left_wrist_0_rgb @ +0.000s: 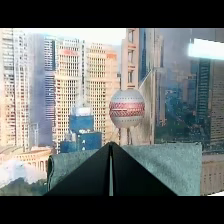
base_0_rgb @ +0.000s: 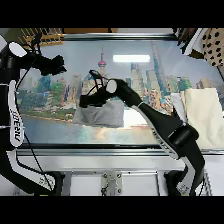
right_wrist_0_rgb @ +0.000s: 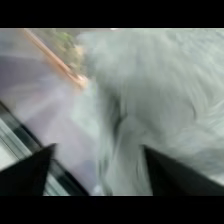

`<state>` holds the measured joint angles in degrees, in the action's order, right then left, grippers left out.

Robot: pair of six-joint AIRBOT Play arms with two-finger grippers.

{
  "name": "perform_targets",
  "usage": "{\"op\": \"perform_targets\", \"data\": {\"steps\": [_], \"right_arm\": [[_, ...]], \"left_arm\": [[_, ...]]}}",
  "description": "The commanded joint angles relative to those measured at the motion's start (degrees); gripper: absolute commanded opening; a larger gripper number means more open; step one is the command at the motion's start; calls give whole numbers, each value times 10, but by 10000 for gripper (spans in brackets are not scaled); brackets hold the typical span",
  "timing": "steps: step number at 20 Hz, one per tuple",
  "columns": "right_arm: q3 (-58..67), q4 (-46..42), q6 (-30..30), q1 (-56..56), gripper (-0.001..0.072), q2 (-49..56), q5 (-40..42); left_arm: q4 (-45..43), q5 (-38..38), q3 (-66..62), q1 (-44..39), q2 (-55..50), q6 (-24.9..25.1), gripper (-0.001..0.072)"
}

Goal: Fold the clothes and pants, and hang the long-sleeved shirts on hangers.

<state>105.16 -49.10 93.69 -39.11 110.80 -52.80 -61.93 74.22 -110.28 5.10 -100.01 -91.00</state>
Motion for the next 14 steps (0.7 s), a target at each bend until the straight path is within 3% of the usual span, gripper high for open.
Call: {"op": "perform_targets", "data": {"steps": [1,3,6,10,12,14], "right_arm": [[1,163,-103,-32,670,33,123],[-3,172,-160,-15,667,8,107],[-72,64,-167,37,663,-76,62],[-285,-43,-127,157,664,-207,27],[-378,-47,-94,233,665,-243,11],[-444,-12,-88,290,716,-248,9]], "left_arm": [[-1,-10,0,10,13,7,7],[-1,-19,0,15,28,13,7],[-1,-53,78,15,87,33,7],[0,-83,272,-11,186,62,7],[0,-94,356,-37,224,80,7],[0,-111,419,-61,254,81,7]]}}
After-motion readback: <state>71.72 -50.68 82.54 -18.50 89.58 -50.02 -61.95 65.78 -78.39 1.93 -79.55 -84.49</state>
